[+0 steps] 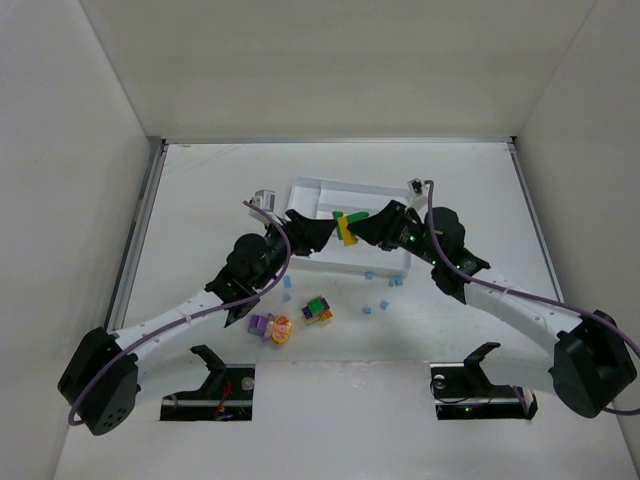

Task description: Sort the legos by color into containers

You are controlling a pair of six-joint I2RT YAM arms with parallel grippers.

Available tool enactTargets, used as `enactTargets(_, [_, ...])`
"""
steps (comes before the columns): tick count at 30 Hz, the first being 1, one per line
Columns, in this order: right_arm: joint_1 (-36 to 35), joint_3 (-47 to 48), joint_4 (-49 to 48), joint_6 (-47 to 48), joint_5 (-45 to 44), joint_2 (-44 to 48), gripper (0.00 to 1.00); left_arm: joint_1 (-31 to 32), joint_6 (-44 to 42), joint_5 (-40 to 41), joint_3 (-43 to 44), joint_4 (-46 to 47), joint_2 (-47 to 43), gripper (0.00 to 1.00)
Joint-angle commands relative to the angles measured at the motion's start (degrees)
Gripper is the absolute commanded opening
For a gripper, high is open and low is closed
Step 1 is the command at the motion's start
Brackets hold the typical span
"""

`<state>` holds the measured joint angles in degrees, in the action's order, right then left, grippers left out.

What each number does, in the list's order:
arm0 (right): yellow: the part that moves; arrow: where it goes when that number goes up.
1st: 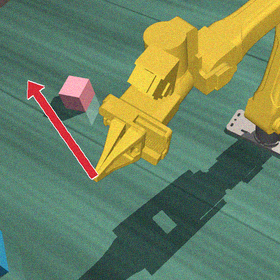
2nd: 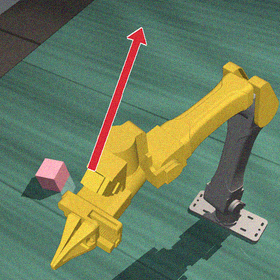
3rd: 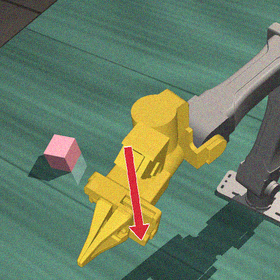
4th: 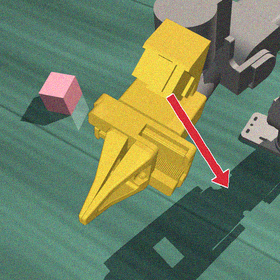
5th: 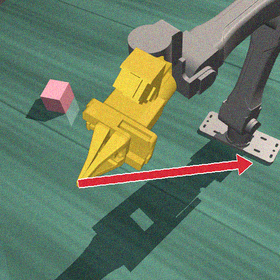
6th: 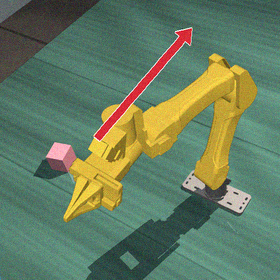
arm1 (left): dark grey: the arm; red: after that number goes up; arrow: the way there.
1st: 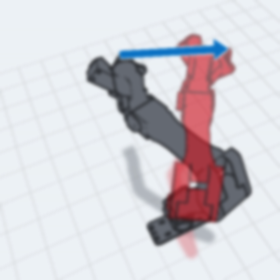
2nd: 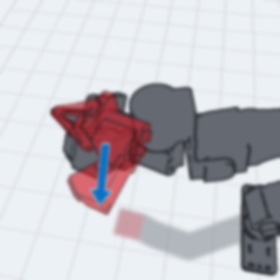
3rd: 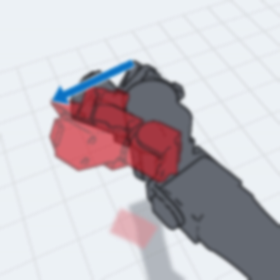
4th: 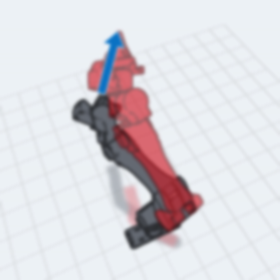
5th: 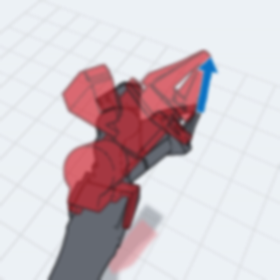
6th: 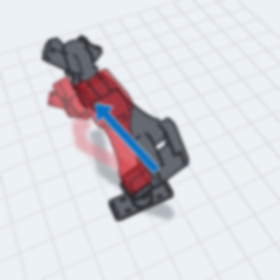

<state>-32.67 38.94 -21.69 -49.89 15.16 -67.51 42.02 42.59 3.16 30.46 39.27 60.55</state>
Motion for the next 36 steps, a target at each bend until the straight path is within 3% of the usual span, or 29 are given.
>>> enactTargets(1, [0.37, -1.40, -6.70, -2.15, 1.64, 2.20, 0.17, 0.30, 2.32, 1.67, 1.80, 5.65, 0.18, 0.55])
enactTargets(17, [-7.19, -0.97, 3.76, 12.27, -14.71, 4.84, 0.16, 3.02, 1.89, 5.80, 5.57, 4.24, 7.64, 0.44])
enactTargets(36, [-9.56, -1.85, 3.15, 16.14, -17.44, 7.39, 0.15, 3.99, 1.62, 6.86, 10.32, -0.07, 12.92, 0.31])
